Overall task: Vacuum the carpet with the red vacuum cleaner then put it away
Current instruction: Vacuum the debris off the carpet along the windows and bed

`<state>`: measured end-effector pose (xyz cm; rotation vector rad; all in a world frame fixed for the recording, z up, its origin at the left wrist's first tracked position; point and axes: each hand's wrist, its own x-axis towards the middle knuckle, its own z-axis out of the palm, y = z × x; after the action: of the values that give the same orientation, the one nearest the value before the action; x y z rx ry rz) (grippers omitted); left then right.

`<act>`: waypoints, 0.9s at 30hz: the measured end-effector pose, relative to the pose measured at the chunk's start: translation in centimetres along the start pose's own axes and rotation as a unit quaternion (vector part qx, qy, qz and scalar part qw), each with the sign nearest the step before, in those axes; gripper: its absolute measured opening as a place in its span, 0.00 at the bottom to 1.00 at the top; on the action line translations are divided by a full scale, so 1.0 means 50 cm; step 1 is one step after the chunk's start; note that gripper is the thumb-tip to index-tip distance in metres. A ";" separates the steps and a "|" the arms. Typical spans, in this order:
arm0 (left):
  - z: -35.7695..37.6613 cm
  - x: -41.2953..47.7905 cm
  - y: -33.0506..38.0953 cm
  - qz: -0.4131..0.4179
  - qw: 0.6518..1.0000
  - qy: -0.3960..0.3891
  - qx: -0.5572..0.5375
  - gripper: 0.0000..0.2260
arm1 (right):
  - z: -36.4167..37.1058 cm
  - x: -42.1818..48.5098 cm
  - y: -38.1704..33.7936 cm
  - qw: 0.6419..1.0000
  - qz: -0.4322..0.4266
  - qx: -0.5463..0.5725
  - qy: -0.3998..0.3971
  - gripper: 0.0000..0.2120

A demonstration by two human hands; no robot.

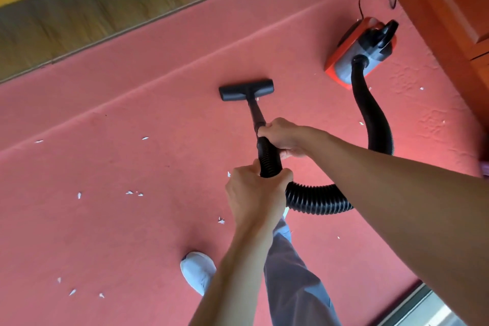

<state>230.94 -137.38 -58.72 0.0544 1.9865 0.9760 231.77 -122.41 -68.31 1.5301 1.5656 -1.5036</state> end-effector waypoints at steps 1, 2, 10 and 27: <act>0.005 0.011 -0.006 -0.006 1.000 0.000 0.003 0.07 | 0.004 0.011 0.004 1.000 -0.006 0.007 0.019 0.18; 0.010 0.020 -0.008 -0.011 1.000 0.001 0.005 0.07 | 0.006 0.018 0.007 0.999 -0.013 0.010 0.037 0.17; 0.072 0.077 0.089 0.012 0.999 -0.023 0.038 0.05 | -0.103 0.062 -0.002 0.986 0.005 0.098 0.136 0.15; 0.246 0.249 0.320 0.171 0.967 -0.035 0.187 0.03 | -0.381 0.173 -0.037 0.921 0.071 0.330 0.193 0.08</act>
<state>227.45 -113.99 -60.56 0.6501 2.1101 0.7803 234.32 -101.60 -70.00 2.3806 1.1319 -1.8327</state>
